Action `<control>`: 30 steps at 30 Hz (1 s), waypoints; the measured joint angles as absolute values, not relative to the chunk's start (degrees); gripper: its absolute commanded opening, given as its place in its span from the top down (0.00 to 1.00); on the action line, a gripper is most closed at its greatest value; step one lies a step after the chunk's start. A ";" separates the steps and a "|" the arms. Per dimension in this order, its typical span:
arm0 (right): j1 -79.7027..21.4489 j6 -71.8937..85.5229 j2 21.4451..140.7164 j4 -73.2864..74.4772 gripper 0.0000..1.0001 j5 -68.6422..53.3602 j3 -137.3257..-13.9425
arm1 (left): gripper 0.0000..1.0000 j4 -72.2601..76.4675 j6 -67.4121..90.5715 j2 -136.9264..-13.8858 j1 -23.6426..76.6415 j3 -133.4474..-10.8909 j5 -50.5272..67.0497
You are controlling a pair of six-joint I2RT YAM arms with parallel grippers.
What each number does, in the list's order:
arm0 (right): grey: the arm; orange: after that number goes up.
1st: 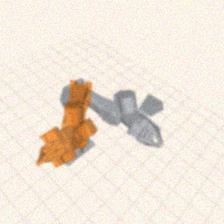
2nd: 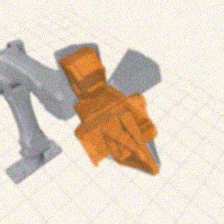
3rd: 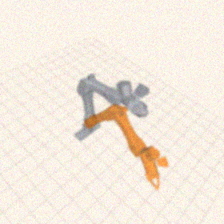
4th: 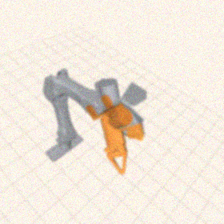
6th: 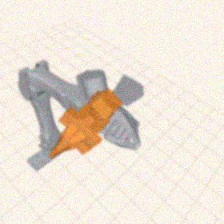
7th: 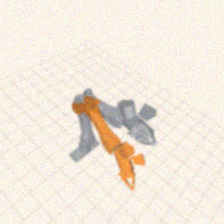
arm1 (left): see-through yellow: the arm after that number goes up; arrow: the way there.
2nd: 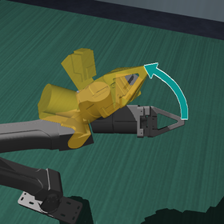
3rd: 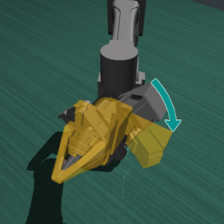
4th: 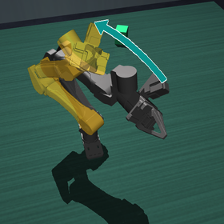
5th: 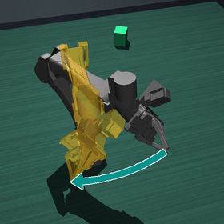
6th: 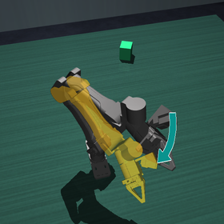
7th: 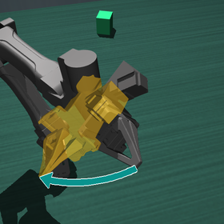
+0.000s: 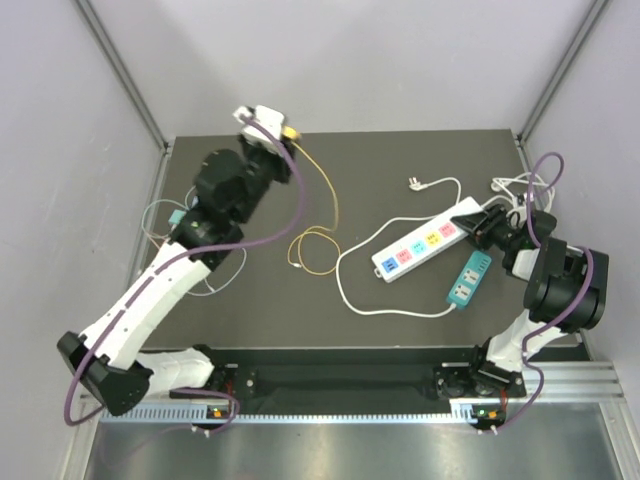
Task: Pull the plug off the socket
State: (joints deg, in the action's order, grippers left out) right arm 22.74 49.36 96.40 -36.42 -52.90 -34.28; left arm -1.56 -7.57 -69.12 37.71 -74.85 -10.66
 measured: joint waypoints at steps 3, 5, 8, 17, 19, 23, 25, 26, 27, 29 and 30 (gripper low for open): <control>22.74 48.51 96.40 -35.66 0.51 -52.49 -34.28 | 1.00 -1.69 -8.80 -68.16 32.86 -79.94 -14.61; 22.74 48.07 96.40 -35.46 0.48 -52.25 -34.28 | 1.00 -1.52 -10.41 -68.07 31.27 -83.24 -17.69; 22.74 47.79 96.40 -35.33 0.42 -52.07 -34.28 | 1.00 -0.75 -13.93 -68.27 30.37 -87.88 -22.31; 22.74 47.59 96.40 -35.05 0.12 -52.07 -34.28 | 1.00 4.47 -25.52 -73.82 28.71 -102.35 -31.22; 22.74 47.57 96.42 -35.03 0.07 -52.05 -34.28 | 1.00 5.28 -26.59 -74.46 28.10 -102.13 -31.90; 22.74 47.33 96.40 -34.85 0.00 -52.03 -34.30 | 1.00 6.42 -25.91 -74.54 24.47 -96.84 -32.01; 22.74 47.05 96.40 -34.48 0.00 -52.03 -34.30 | 1.00 6.04 -23.62 -74.87 20.93 -93.06 -31.48; 22.74 46.94 96.40 -34.41 0.00 -52.03 -34.33 | 1.00 5.61 -21.80 -75.26 18.31 -90.89 -30.79; 22.74 46.92 96.40 -34.37 0.00 -52.03 -34.33 | 1.00 5.19 -19.99 -75.70 16.12 -89.38 -30.15; 22.74 46.83 96.38 -34.09 0.00 -52.03 -34.54 | 1.00 3.55 -15.62 -76.99 11.35 -86.24 -28.62; 22.74 46.68 96.38 -34.09 0.00 -52.01 -34.65 | 1.00 2.66 -13.67 -77.60 9.39 -85.21 -27.86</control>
State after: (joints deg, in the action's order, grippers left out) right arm 22.74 46.68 96.38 -34.09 -52.01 -34.65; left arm 2.66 -13.67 -77.60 9.39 -85.21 -27.86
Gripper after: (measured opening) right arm 0.995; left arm 0.376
